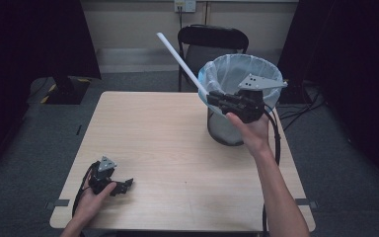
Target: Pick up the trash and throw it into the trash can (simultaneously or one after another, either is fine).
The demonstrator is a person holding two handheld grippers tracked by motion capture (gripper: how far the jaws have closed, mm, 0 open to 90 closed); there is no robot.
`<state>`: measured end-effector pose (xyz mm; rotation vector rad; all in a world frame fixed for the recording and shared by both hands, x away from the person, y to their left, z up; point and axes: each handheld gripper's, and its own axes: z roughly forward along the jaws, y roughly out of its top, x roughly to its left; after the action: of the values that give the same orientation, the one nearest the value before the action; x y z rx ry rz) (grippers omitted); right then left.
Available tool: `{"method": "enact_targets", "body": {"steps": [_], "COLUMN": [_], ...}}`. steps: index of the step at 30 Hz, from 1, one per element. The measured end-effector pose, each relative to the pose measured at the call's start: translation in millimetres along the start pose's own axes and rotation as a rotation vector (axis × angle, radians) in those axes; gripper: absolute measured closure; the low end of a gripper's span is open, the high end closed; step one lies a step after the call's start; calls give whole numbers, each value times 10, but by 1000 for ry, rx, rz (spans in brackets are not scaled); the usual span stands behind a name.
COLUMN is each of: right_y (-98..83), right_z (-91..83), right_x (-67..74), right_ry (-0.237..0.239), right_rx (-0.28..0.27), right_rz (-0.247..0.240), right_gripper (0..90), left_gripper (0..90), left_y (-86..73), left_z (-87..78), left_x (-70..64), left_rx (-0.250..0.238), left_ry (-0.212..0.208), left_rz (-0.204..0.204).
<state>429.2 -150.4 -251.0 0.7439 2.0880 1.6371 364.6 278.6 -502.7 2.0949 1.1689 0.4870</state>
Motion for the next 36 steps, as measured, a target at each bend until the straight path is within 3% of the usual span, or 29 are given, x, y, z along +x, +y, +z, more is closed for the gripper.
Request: {"method": "enact_targets", "body": {"steps": [16, 36], "right_y": [212, 322], "right_z": [46, 67], "right_x": [-239, -587], "right_ry": [-38, -98], "right_rx": [7, 15], "right_rz": [12, 81], "right_gripper": [805, 804], "left_gripper": [13, 13], "left_y": [0, 0], "left_z": [0, 0], "left_x": [0, 0], "left_rx": [0, 0], "left_ry": [0, 0], "left_rz": [0, 0]}}
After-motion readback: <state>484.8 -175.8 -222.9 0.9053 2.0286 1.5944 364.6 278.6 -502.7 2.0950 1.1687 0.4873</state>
